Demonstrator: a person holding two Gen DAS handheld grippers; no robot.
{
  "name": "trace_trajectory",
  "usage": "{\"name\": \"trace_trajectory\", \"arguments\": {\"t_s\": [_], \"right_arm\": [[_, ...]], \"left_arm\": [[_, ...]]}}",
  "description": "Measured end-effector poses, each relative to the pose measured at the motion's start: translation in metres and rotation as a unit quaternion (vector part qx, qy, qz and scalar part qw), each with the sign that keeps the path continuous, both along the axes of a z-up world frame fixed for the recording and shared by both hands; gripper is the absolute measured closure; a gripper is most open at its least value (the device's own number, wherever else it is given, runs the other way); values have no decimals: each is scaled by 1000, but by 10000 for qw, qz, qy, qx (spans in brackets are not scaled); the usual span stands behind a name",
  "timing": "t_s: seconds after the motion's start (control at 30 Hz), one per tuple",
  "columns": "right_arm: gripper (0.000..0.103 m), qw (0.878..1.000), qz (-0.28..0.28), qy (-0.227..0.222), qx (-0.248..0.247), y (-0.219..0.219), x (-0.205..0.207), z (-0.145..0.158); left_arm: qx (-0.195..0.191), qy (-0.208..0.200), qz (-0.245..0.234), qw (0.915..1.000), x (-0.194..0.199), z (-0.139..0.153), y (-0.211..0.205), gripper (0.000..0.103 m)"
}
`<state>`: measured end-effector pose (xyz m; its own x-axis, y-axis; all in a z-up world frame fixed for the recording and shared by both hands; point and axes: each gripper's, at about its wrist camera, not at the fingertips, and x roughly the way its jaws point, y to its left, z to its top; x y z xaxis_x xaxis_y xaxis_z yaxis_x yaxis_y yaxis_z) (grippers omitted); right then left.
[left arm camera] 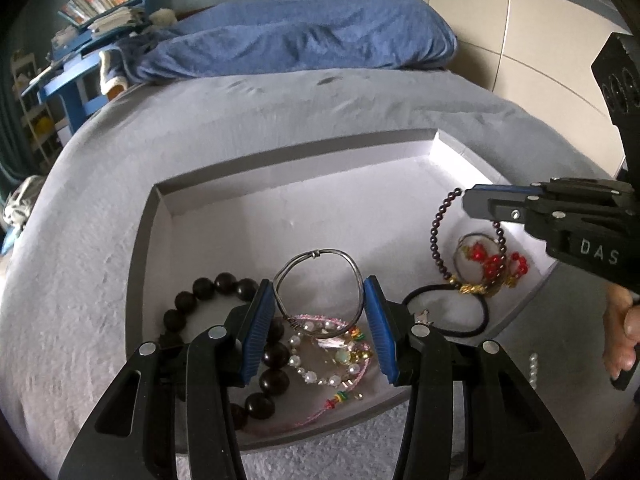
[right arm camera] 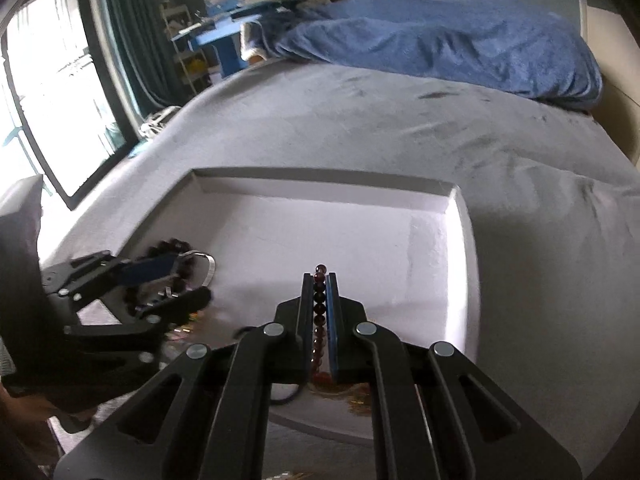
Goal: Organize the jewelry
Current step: 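Carry both items into the tray and open both grippers to release them, then move both grippers back to the blue beaded bracelet and pearl hairpin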
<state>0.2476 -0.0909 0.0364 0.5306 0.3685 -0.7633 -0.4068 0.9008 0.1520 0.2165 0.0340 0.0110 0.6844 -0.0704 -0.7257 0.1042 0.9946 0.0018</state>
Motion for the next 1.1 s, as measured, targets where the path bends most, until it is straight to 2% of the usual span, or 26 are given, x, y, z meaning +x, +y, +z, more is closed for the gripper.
{"name": "trace_trajectory", "arguments": {"t_s": [0.2,0.4,0.57,0.83,0.9,1.03,1.1], "right_arm": [[97,9996,-203,35,-196,-10,-1,-11],[96,9993,-215,-39,-303,-15,-2,-10],[95,9994,-276,-107,-153,-20,-5,-3],[95,9994,-286,-164,-97,-24,-12,3],[81,9994,-292,-185,-72,-26,-16,4],[74,9993,-292,-245,49,-29,-26,5],[67,9990,-312,-296,157,-33,-35,5]], "left_arm": [[22,11,-31,10000,0,-2,0,55],[67,-92,-40,9999,-3,2,-1,45],[57,-212,-33,9998,-8,9,-1,33],[141,-321,-116,9993,-16,16,-6,28],[141,-343,-108,9993,-20,17,-6,27],[72,-374,-94,9992,-30,16,-4,25],[2,-409,-115,9991,-40,16,-3,25]]}}
